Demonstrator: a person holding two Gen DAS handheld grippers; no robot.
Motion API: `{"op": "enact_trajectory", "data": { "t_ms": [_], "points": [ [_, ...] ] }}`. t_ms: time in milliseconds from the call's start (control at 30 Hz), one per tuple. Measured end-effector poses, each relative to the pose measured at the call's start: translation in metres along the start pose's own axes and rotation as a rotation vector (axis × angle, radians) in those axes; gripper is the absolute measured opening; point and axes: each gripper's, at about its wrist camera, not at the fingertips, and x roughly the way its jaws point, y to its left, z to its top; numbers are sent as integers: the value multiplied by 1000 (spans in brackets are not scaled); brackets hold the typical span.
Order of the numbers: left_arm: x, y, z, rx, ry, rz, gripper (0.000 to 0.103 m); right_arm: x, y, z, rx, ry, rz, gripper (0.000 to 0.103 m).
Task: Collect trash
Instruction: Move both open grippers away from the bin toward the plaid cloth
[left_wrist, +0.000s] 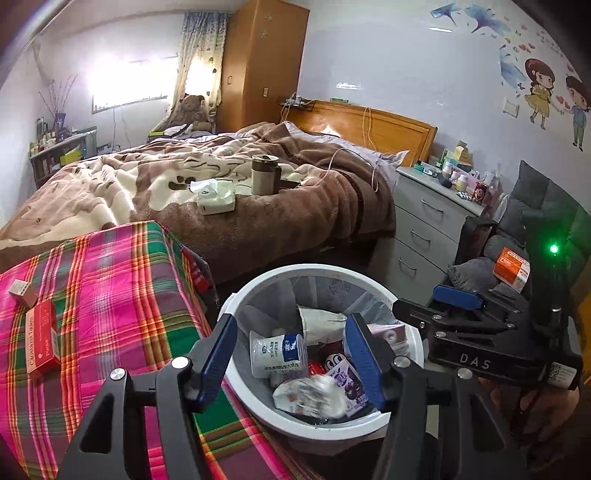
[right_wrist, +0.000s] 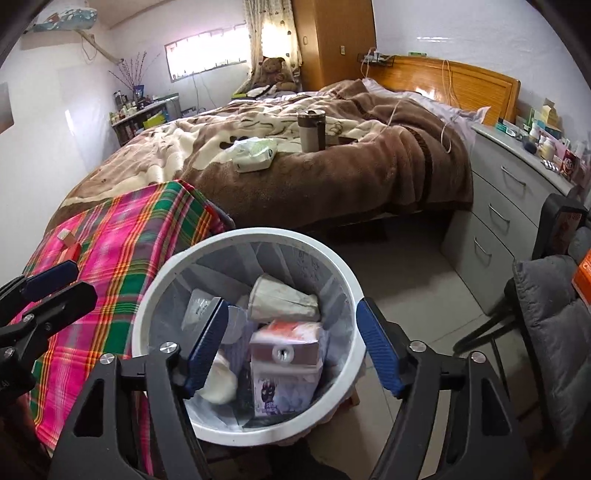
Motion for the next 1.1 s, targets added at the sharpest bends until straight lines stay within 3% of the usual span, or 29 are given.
{"op": "enact_trajectory", "data": {
  "t_ms": [167,467,1100],
  "points": [
    [-13,8,0,-12,-15,10,61,-5,5,5,-4,-23,-16,74],
    [-44,35,-4,-48,-46,54,61,-12,22,9,14,-60,34,74],
    [-98,135,-23,-186,-88,267,64,-8,109,20,-93,-132,227,74]
  ]
}}
